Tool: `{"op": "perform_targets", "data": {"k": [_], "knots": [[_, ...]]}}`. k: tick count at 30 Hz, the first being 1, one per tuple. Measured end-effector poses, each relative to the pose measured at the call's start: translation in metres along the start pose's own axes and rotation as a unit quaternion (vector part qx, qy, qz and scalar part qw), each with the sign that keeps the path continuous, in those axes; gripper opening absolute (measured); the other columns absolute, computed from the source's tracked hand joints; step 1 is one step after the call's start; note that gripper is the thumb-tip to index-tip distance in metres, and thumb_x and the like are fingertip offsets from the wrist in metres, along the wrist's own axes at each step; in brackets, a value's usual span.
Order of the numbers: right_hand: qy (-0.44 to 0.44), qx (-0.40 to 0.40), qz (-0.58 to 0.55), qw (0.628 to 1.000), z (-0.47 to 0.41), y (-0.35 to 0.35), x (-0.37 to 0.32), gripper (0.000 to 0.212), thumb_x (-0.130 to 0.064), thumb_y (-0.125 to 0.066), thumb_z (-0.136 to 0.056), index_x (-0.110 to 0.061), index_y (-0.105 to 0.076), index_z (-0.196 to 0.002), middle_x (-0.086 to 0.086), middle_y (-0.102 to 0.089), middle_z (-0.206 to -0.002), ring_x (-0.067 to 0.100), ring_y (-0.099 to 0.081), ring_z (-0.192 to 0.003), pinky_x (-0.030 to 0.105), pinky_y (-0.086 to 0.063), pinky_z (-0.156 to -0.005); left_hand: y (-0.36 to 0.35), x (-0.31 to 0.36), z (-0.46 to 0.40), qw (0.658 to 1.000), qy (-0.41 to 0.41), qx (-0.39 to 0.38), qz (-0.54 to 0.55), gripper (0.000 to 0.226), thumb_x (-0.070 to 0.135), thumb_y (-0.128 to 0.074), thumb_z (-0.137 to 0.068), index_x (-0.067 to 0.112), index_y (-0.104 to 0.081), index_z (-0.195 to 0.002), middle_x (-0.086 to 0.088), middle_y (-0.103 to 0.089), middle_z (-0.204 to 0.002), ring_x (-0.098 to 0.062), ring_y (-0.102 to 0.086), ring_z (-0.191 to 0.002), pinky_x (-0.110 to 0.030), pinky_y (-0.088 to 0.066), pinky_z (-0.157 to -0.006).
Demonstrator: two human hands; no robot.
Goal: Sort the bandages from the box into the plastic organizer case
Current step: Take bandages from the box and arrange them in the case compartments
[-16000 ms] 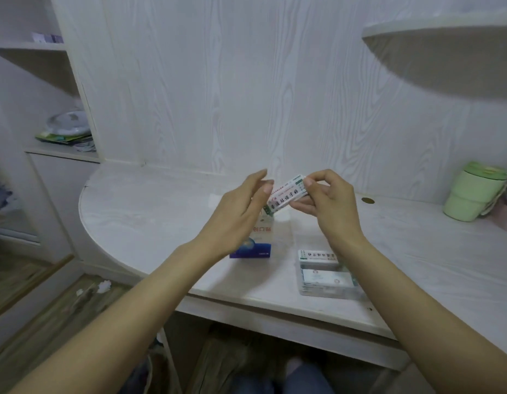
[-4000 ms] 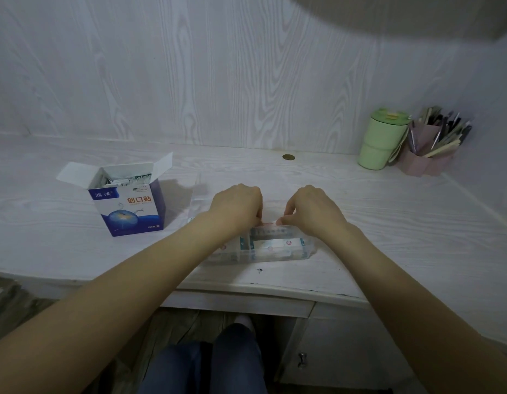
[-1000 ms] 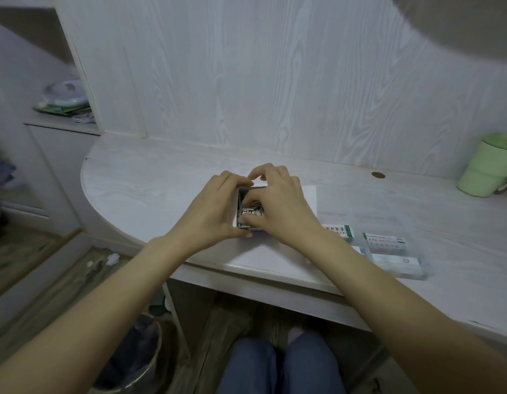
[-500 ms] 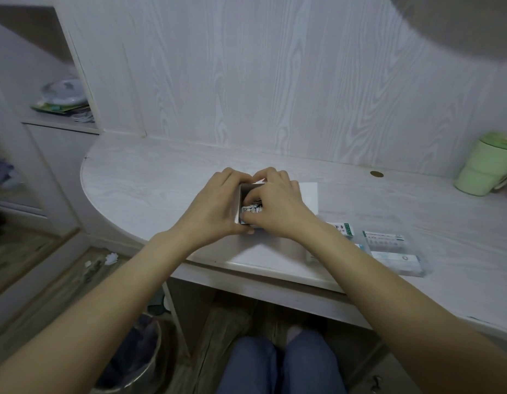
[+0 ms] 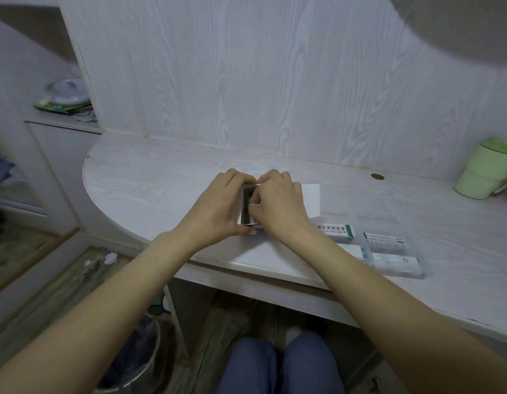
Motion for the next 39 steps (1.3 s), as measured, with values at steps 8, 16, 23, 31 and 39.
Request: {"op": "perform_targets", "data": {"k": [8, 16, 23, 31, 39], "knots": [[0.028, 0.038, -0.069, 0.996, 0.003, 0.02, 0.01, 0.014, -0.008, -0.054, -0.089, -0.008, -0.068, -0.087, 0.004, -0.045, -0.115, 0.023, -0.035, -0.112, 0.035, -0.045, -0.081, 0.001, -0.001, -0.001, 1.0, 0.001, -0.003, -0.005, 0.079, 0.028, -0.089, -0.055, 0.017, -0.049, -0.121, 0.007, -0.046, -0.115, -0.005, -0.037, -0.1, -0.016, -0.029, -0.079], [0.071, 0.04, 0.066, 0.995, 0.009, 0.017, -0.002, 0.013, -0.01, -0.048, -0.09, -0.011, -0.057, -0.099, 0.004, -0.045, -0.102, 0.024, -0.047, -0.093, 0.029, -0.027, -0.056, 0.001, 0.001, -0.003, 1.0, 0.007, -0.006, -0.007, 0.08, 0.027, -0.089, -0.056, 0.016, -0.048, -0.123, 0.006, -0.045, -0.114, -0.006, -0.037, -0.099, -0.013, -0.029, -0.077], [0.057, 0.035, 0.074, 0.995, 0.011, 0.017, -0.005, 0.013, -0.02, -0.049, -0.093, -0.017, -0.056, -0.103, 0.0, -0.045, -0.094, 0.022, -0.047, -0.092, 0.031, -0.031, -0.061, 0.002, 0.002, -0.004, 1.0, 0.011, -0.005, -0.005, 0.079, 0.028, -0.089, -0.055, 0.016, -0.048, -0.123, 0.008, -0.045, -0.113, -0.006, -0.037, -0.099, -0.014, -0.028, -0.08], [0.06, 0.052, 0.113, 0.99, 0.004, 0.019, 0.002, 0.015, -0.008, -0.051, -0.091, -0.016, -0.057, -0.102, 0.002, -0.052, -0.094, 0.022, -0.047, -0.093, 0.032, -0.029, -0.062, 0.002, 0.002, -0.005, 1.0, 0.012, -0.006, -0.008, 0.081, 0.025, -0.089, -0.054, 0.014, -0.049, -0.123, 0.004, -0.046, -0.114, -0.007, -0.037, -0.099, -0.016, -0.03, -0.081], [0.133, 0.132, 0.099, 0.977, 0.013, 0.034, -0.002, 0.017, -0.011, -0.08, -0.067, -0.017, -0.066, -0.075, -0.001, -0.055, -0.068, 0.02, -0.051, -0.067, 0.024, -0.02, -0.047, 0.002, 0.002, -0.007, 1.0, 0.011, -0.009, -0.017, 0.082, 0.026, -0.09, -0.055, 0.013, -0.048, -0.124, 0.004, -0.045, -0.114, -0.008, -0.038, -0.1, -0.016, -0.03, -0.08]]}}
Point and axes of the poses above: each hand's wrist, its own z-axis away from the middle knuckle, its own y-axis out of the back of the hand, x = y × z, the point moved 9 cm from there along -z, towards the middle knuckle
